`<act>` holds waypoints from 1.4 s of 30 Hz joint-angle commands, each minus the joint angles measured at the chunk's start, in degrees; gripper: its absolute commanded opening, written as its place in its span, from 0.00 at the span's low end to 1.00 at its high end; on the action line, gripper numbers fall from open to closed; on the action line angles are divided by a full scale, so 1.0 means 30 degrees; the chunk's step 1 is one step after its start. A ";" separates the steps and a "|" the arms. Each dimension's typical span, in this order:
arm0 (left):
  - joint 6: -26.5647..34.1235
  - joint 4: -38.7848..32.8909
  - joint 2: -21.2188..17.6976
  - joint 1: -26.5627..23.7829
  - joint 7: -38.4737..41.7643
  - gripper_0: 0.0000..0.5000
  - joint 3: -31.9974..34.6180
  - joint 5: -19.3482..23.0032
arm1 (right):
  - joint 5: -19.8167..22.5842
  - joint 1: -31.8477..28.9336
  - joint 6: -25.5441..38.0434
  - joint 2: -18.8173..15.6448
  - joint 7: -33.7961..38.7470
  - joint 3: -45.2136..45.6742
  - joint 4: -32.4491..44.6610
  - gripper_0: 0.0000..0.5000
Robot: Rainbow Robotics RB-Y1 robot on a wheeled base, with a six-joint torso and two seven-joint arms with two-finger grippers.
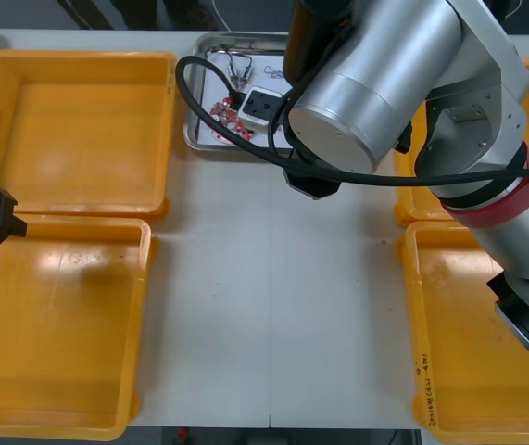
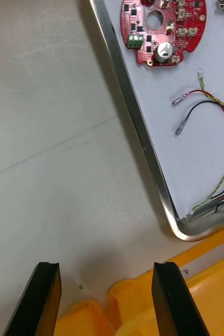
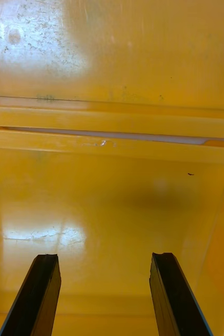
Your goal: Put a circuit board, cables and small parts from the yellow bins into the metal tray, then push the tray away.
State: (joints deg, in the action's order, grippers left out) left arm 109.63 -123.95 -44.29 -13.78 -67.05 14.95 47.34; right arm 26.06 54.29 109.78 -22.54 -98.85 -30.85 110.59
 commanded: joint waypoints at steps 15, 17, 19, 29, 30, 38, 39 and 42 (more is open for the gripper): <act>0.0122 -0.0579 -0.0824 0.0259 -0.0707 1.00 0.0583 0.0129 | 0.0688 -0.5647 0.0074 -0.1745 0.3769 0.7414 0.3714 1.00; 0.0122 -0.0579 -0.0824 0.0259 -0.0707 1.00 0.0583 0.0129 | 0.0688 -0.6291 0.0074 -0.2155 0.3886 0.8498 0.3832 1.00; 0.0122 -0.0579 -0.0824 0.0259 -0.0707 1.00 0.0583 0.0129 | 0.0864 -0.6789 0.0074 -0.2448 0.3886 0.9259 0.3861 1.00; 0.0122 -0.0579 -0.0824 0.0259 -0.0707 1.00 0.0583 0.0129 | 0.2944 -1.0041 0.0074 -0.3708 0.4091 1.3771 0.4623 1.00; 0.0122 -0.0579 -0.0824 0.0259 -0.0707 1.00 0.0583 0.0129 | 0.3090 -1.0247 0.0074 -0.3766 0.4091 1.3976 0.4681 1.00; 0.0122 -0.0579 -0.0824 0.0259 -0.0707 1.00 0.0583 0.0129 | 0.4526 -1.2561 0.0074 -0.4528 0.4091 1.6144 0.5999 1.00; 0.0122 -0.0579 -0.0824 0.0259 -0.0707 1.00 0.0583 0.0129 | 0.4526 -1.2707 0.0074 -0.4557 0.4091 1.6261 0.6087 1.00; 0.0122 -0.0579 -0.0824 0.0259 -0.0707 1.00 0.0583 0.0129 | 0.4584 -1.3469 0.0074 -0.4674 0.4121 1.6935 0.6410 1.00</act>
State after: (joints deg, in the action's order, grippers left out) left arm 109.63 -123.98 -44.32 -13.76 -67.05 14.95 47.36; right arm 39.11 16.54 109.82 -34.25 -88.64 16.66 127.28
